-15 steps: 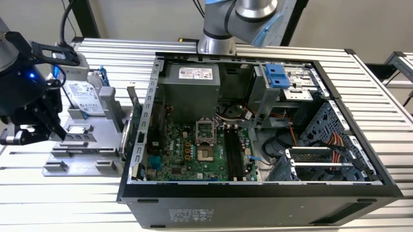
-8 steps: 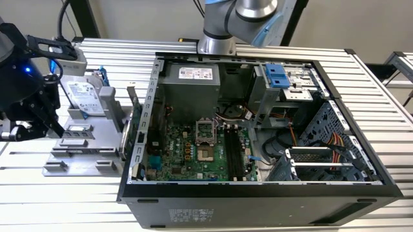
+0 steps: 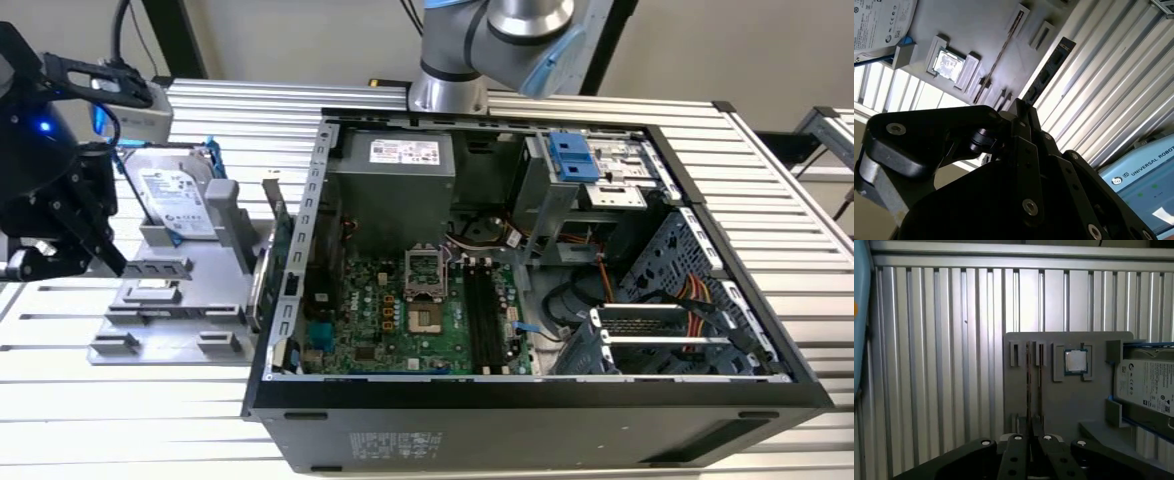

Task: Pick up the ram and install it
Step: 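Pick up the ram and move it above insertion slot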

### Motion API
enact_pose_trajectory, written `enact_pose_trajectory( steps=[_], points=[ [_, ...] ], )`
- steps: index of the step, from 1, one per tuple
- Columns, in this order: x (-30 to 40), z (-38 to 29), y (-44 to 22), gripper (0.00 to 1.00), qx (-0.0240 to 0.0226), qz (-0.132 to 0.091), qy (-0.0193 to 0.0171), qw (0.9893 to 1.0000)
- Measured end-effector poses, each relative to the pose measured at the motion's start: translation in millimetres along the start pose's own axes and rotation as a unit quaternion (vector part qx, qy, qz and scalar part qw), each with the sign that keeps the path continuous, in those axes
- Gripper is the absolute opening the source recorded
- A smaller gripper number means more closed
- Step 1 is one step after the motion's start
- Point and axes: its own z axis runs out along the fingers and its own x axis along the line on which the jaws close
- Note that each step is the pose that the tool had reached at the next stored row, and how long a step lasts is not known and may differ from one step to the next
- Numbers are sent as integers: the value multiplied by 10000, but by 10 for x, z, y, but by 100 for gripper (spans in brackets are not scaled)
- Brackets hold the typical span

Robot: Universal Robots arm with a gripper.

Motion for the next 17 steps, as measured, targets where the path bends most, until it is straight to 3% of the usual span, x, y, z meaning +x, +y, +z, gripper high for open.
enact_pose_trajectory(
  steps=[17],
  points=[
    [-20,-283,2,0,0,0,0,10000]
  ],
)
